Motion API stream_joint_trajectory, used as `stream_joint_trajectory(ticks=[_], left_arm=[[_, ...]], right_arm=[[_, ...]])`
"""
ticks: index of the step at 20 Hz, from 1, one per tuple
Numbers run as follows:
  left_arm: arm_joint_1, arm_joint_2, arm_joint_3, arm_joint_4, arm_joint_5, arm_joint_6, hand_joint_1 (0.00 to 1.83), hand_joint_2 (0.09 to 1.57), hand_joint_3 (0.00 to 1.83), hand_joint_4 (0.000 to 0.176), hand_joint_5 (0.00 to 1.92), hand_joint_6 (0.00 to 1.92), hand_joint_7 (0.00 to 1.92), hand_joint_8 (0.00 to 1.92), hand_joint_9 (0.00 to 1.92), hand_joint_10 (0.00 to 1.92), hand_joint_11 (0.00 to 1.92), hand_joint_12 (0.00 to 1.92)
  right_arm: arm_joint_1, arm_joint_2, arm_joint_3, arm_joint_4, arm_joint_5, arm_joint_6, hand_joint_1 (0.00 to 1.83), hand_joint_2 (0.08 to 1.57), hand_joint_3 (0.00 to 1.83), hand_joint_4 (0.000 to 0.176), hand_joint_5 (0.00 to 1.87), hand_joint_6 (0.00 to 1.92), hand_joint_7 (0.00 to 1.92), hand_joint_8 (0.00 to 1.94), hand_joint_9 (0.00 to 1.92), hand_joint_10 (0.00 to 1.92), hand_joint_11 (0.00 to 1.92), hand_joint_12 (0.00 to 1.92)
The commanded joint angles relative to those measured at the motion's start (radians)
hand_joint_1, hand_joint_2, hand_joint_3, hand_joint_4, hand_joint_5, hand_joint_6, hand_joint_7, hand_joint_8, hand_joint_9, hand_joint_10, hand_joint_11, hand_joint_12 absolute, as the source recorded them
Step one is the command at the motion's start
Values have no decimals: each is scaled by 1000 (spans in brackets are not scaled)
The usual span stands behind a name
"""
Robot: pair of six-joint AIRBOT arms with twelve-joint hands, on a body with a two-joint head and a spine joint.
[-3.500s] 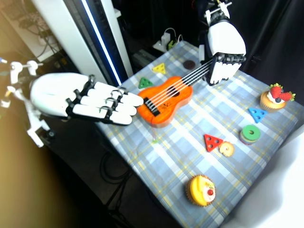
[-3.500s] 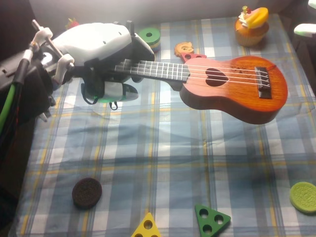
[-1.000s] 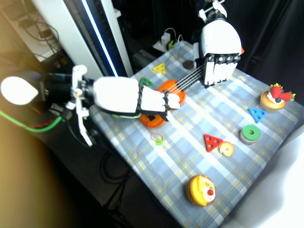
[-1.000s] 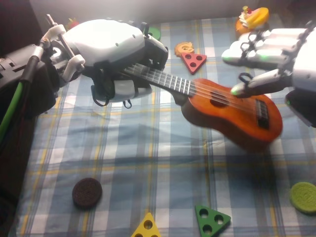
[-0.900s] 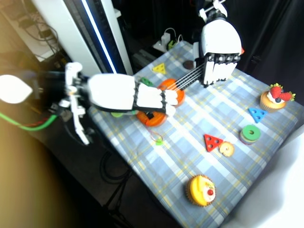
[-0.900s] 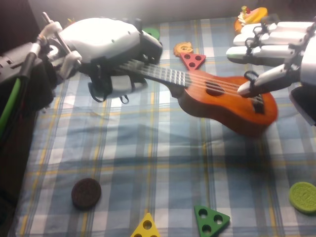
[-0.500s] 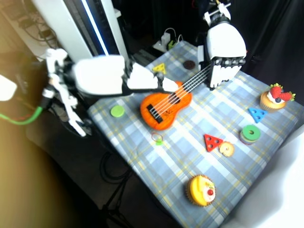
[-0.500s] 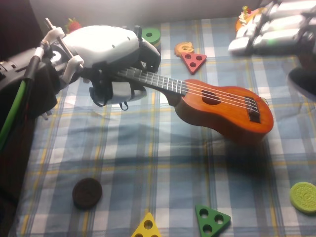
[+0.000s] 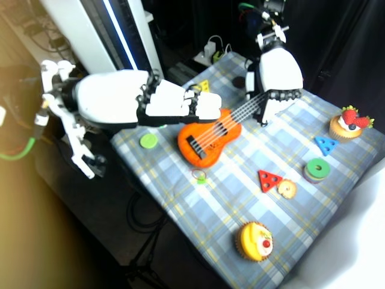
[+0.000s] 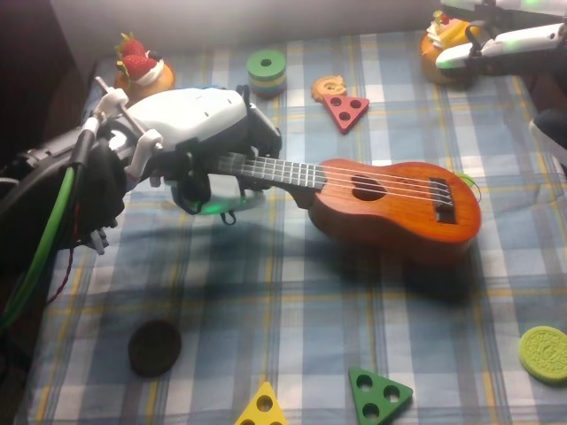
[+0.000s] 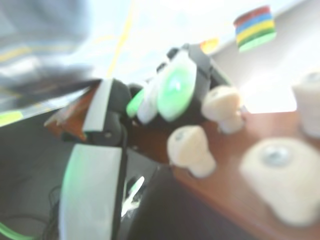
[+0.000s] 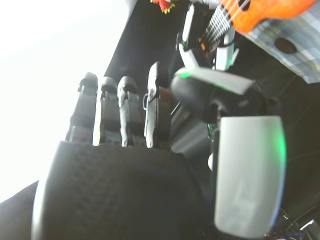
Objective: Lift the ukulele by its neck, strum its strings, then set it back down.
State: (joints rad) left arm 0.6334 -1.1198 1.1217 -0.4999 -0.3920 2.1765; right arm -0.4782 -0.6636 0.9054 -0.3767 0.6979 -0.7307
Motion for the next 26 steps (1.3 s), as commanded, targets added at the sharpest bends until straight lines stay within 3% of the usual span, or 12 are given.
stream_joint_trajectory(ticks=[1,3,4,7,8,9,10,11,13,15,18,26], left_arm=[[1,-4,-2,0,-118,-1,1133,1173,0,0,871,1181,1175,1921,1434,1921,1595,1921],[21,-5,-9,-21,-139,-1,1118,1200,3,0,807,1244,1153,1921,1421,1921,1593,1921],[28,-5,-14,-27,-150,-2,1097,1244,8,0,726,1370,969,1921,1195,1921,1422,1921],[45,21,-51,15,-190,-61,1064,1280,9,0,665,1493,712,1909,895,1921,1082,1921],[50,37,-71,42,-205,-79,1118,1299,24,0,580,1481,709,1723,816,1921,1016,1921],[53,59,-95,81,-222,-110,920,1325,12,15,576,1568,453,1565,518,1862,723,1921],[54,76,-113,109,-236,-134,817,1218,0,0,312,864,346,1146,329,1588,423,1921],[54,90,-127,129,-247,-154,767,1156,0,0,306,398,353,669,222,1243,154,1901],[59,127,-158,171,-268,-196,644,1102,0,0,281,34,302,43,132,548,1,1477],[61,139,-163,174,-268,-199,675,1056,0,0,183,1,165,7,98,273,0,1028],[64,150,-166,190,-280,-239,611,1021,0,33,9,0,1,0,2,14,0,80],[91,240,-200,322,-486,-552,364,1184,14,48,0,0,0,0,0,0,0,0]], right_arm=[[10,6,0,34,117,-2,1014,1070,612,0,544,8,97,0,0,0,1,4],[9,8,0,38,119,-2,1061,1120,537,0,552,5,107,7,0,0,0,79],[8,9,0,39,121,-2,912,1222,345,0,490,3,129,1,0,0,0,338],[6,11,-1,42,122,-2,856,1316,136,0,490,2,131,0,0,0,0,372],[6,11,-1,43,122,-2,841,1349,71,0,504,4,227,17,91,64,0,1231],[6,11,-1,44,122,-2,876,1359,44,0,512,3,231,8,69,76,0,1465],[6,11,-1,44,122,-2,939,1376,41,0,520,3,202,1,36,72,0,1390],[6,12,-1,45,122,-2,1040,1380,47,0,521,1,176,4,19,24,0,972],[6,12,-1,48,122,-2,894,1391,52,0,515,0,130,1,0,0,0,120],[5,12,-1,50,122,-2,848,1400,45,0,503,0,139,1,27,6,0,145],[2,14,-2,55,126,-2,787,1369,23,0,418,0,139,0,38,1,0,159],[-61,63,-66,183,177,-175,534,1351,2,5,0,0,0,0,16,0,0,136]])
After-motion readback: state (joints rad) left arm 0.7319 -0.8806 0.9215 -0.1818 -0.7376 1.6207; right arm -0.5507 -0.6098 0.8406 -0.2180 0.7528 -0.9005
